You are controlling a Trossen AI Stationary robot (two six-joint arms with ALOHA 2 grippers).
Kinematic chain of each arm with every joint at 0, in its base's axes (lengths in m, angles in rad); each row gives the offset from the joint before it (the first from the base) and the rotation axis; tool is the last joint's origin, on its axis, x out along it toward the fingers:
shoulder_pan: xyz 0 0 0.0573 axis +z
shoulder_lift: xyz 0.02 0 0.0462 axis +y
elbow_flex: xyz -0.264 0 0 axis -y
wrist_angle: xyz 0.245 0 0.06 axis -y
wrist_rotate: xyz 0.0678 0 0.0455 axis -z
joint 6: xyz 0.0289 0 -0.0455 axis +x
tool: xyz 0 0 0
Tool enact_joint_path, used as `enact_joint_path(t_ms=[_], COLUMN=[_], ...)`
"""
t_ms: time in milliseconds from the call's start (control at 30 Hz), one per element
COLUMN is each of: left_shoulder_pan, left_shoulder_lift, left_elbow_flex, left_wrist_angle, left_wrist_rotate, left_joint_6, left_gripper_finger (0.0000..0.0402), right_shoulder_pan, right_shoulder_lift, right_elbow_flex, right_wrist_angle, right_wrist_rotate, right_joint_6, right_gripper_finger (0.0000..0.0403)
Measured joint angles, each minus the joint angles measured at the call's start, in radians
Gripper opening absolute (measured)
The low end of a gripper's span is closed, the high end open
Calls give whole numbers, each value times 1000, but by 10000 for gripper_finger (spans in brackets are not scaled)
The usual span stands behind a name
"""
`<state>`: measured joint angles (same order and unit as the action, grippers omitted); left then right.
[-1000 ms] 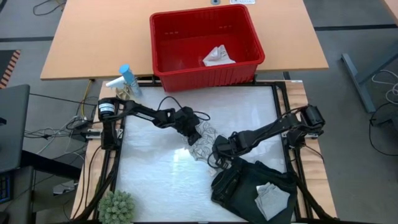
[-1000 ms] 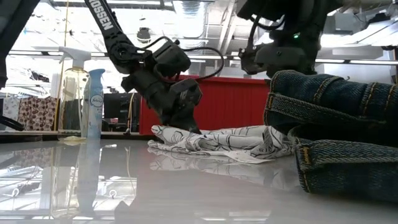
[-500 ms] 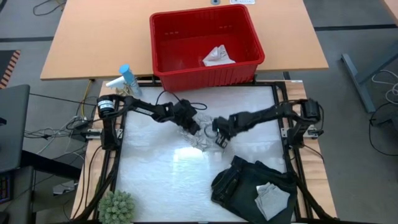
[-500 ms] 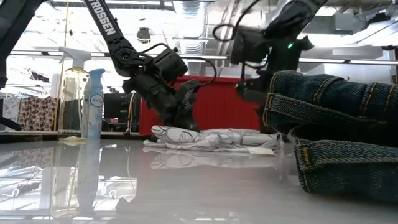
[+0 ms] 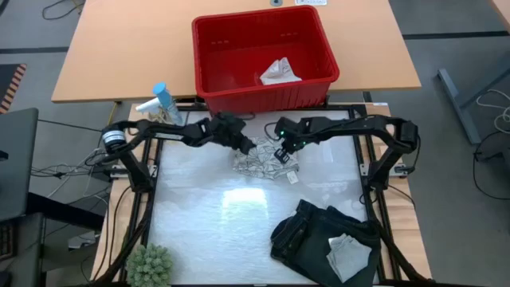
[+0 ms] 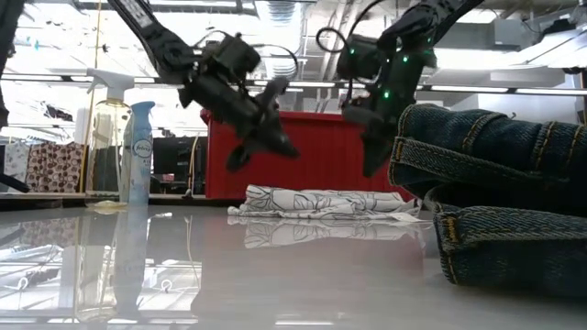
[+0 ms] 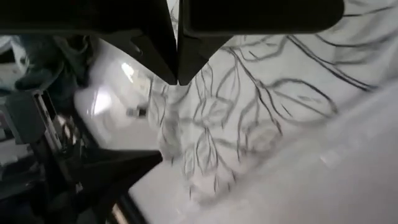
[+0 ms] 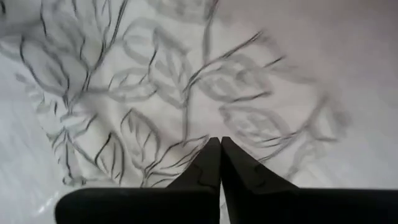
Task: Fold Laundry from Bin
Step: Stack the white on top of the gray boxer
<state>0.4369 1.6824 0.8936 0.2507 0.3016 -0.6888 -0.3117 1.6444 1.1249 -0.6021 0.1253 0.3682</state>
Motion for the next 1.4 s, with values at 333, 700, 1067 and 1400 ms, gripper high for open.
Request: enact_joint_path(t_ms=[333,700,1067,1400], left_shoulder_pan=[33,28,29,47], left_shoulder_lift=[-201,-210,-210,-285], left_elbow_flex=[0,1,0,-193], left_wrist_angle=[-160,-238,-410,-188], left_wrist_rotate=[-123,64,-32,7], left_joint_6=[59,103,-58,-147], left_gripper_finger=[2,128,199,200], right_shoulder_pan=[-58,-112,-135,-176], right_shoulder_lift=[-104,-59,-151,-418], right_elbow_flex=[2,-1,-181,-514], right_wrist_angle=[-203,-187,25,382], right_wrist_rotate=[-101,-85,-197,-210], right_joint_6=[208,253,307,447], right_gripper_finger=[126,294,302,302])
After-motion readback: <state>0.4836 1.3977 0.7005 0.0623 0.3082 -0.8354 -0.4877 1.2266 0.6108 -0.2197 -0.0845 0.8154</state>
